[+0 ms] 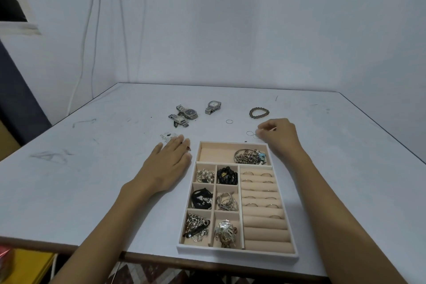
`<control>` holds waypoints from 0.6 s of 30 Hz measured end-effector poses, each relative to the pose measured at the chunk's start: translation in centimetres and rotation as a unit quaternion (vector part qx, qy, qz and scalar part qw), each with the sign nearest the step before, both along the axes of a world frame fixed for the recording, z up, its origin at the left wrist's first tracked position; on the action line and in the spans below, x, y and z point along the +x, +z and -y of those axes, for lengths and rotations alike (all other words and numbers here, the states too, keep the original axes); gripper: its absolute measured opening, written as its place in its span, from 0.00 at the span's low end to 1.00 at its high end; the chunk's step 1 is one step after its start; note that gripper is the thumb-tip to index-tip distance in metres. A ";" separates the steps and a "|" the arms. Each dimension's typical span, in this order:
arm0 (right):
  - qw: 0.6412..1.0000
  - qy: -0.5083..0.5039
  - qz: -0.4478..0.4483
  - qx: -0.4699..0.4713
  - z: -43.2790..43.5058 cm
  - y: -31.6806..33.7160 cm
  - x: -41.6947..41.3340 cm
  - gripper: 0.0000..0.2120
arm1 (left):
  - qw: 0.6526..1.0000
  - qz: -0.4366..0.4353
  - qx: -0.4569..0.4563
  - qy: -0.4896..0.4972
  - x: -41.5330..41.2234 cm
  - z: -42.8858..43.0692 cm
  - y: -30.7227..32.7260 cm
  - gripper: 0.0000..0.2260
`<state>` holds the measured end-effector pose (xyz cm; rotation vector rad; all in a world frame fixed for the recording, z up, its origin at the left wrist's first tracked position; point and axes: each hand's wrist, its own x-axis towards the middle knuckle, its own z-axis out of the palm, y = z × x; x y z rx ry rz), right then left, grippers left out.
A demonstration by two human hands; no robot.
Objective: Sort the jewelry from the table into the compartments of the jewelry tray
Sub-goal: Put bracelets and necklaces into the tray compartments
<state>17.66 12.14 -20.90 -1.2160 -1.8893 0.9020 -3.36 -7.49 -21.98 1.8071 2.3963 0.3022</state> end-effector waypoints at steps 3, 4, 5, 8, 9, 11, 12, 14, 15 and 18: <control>0.999 0.018 0.042 0.026 -0.2 0.0 -0.2 0.07 | 0.997 0.041 0.069 -0.003 -0.2 -2.0 1.0 0.24; 0.998 0.019 0.046 0.032 -0.3 0.0 -0.2 0.07 | 0.995 0.048 0.088 0.001 -0.2 -2.9 1.5 0.23; 0.998 0.019 0.047 0.036 -0.4 0.0 -0.3 0.06 | 0.994 0.051 0.096 0.007 -0.1 -4.0 2.0 0.21; 0.997 0.024 0.052 0.042 -0.6 0.1 -0.3 0.04 | 0.994 0.020 0.107 -0.022 1.0 -7.8 3.8 0.16; 0.997 0.026 0.059 0.044 -0.7 0.1 -0.4 0.04 | 0.993 0.006 0.111 -0.038 1.7 -9.2 4.3 0.15; 0.994 0.033 0.087 0.050 -1.0 0.1 -0.5 0.04 | 0.993 -0.008 0.100 -0.066 3.1 -11.7 4.8 0.14; 0.992 0.038 0.103 0.053 -1.1 0.1 -0.6 0.04 | 0.993 -0.013 0.089 -0.078 3.8 -12.8 4.7 0.14; 0.989 0.044 0.130 0.056 -1.3 0.1 -0.8 0.04 | 0.993 -0.025 0.065 -0.095 5.1 -14.6 4.4 0.13; 0.988 0.047 0.137 0.056 -1.4 0.1 -0.8 0.04 | 0.993 -0.029 0.058 -0.099 5.6 -15.2 4.3 0.12; 0.984 0.055 0.161 0.060 -1.5 0.3 -0.9 0.08 | 0.992 -0.048 0.057 -0.098 6.2 -16.5 3.8 0.10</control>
